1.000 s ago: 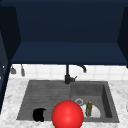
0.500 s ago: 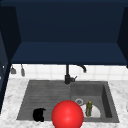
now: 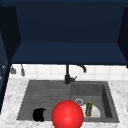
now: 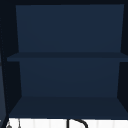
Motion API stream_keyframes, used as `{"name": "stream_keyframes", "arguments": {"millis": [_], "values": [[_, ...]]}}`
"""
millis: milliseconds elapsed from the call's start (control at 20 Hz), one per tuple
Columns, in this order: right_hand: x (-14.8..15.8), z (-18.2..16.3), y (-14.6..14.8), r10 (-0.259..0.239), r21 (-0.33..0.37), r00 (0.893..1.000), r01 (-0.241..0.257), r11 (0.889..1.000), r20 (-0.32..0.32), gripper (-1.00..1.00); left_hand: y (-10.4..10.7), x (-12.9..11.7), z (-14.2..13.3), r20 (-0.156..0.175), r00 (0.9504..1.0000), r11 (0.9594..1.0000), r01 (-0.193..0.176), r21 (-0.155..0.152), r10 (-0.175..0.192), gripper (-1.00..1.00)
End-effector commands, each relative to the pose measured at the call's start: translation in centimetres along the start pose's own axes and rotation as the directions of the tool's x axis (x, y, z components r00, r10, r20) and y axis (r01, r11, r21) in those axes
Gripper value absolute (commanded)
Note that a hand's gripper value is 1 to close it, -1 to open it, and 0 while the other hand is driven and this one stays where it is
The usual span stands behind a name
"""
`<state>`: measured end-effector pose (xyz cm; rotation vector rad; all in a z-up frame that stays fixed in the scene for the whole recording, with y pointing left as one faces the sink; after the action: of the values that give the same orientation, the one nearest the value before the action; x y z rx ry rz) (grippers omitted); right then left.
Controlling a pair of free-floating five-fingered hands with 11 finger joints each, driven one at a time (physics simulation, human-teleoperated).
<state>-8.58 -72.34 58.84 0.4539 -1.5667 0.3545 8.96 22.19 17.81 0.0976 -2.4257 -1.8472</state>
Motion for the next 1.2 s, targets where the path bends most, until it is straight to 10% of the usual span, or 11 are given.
{"name": "stream_keyframes", "arguments": {"millis": [0,1150], "values": [[-1.6,0.3,-0.4,0.045,0.089,0.999,-0.043,0.995,-0.030,-1.00,0.0,0.0,0.0,0.000,1.0000,1.0000,0.000,0.000,0.000,0.00],[-17.2,4.0,-2.9,0.030,0.372,1.000,-0.028,0.928,0.002,-1.00,0.0,0.0,0.0,0.000,1.0000,1.0000,0.000,0.000,0.000,0.00]]}}
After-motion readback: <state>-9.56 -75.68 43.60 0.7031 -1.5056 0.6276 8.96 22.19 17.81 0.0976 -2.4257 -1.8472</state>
